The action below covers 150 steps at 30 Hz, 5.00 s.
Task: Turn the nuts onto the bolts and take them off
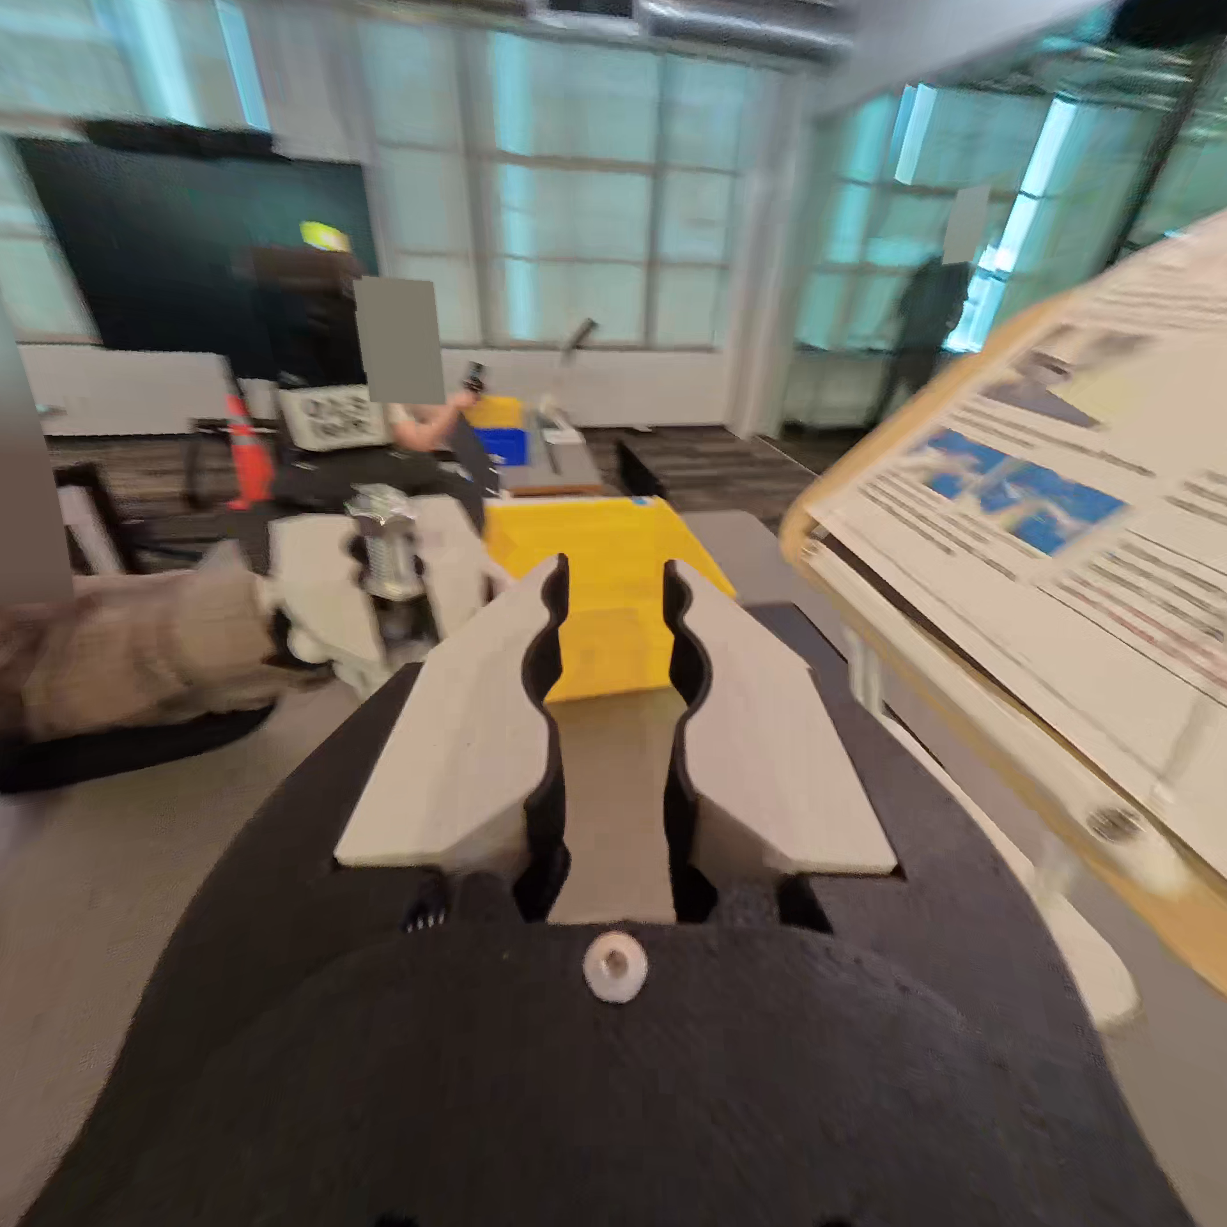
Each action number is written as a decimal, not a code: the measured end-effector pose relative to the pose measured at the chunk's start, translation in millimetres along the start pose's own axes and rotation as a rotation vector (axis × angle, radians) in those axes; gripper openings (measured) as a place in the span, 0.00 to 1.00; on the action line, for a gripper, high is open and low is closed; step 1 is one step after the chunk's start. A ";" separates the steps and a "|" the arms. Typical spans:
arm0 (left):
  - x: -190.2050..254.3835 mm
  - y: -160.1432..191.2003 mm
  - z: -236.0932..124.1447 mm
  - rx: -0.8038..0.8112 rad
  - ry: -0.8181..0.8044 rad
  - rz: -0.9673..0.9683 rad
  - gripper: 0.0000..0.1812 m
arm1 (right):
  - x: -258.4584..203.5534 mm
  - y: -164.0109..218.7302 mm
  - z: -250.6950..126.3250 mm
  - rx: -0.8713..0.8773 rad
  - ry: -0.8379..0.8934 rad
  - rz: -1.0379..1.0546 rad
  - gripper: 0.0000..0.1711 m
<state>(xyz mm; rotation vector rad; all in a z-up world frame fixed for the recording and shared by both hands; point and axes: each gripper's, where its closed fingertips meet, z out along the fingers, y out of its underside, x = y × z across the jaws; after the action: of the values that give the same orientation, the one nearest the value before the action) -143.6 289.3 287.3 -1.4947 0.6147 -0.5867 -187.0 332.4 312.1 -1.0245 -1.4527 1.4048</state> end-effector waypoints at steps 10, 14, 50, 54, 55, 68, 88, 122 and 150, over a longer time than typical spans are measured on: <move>0.5 7.1 4.9 -0.022 -0.002 0.004 0.08 | -50.5 -8.8 2.7 0.035 -0.237 -0.050 0.29; 0.6 6.9 4.7 -0.020 0.000 0.002 0.08 | -51.4 -10.2 3.8 0.053 -0.247 -0.035 0.28; -42.2 38.2 24.2 -0.134 -0.477 0.103 0.08 | -35.3 37.7 -0.7 -0.954 -0.043 0.064 0.09; -34.7 33.3 25.7 -0.105 -0.415 0.083 0.08 | -41.3 34.0 -3.9 -0.977 -0.107 -0.018 0.09; -32.7 30.5 25.7 -0.086 -0.399 0.076 0.08 | -42.7 32.0 -4.6 -0.979 -0.131 -0.044 0.09; 38.5 23.1 46.3 -0.014 0.022 0.026 0.08 | -90.8 31.0 -47.2 -1.141 -0.661 -0.762 0.09; 44.7 16.1 49.0 0.012 0.044 -0.085 0.08 | -83.5 -1.2 -45.5 -0.324 0.046 -0.087 0.24; 144.0 5.5 51.6 0.037 0.460 -0.050 0.08 | -175.3 -10.5 -92.8 0.063 -1.050 0.144 0.09; 97.1 19.9 57.9 -0.062 0.232 -0.036 0.08 | -119.3 0.1 -83.6 0.160 -0.046 0.025 0.09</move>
<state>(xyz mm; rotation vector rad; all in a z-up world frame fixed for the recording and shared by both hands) -33.9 263.6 265.4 -1.5091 0.7920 -0.7822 -71.1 244.3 308.9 -0.9179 -1.3401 1.5453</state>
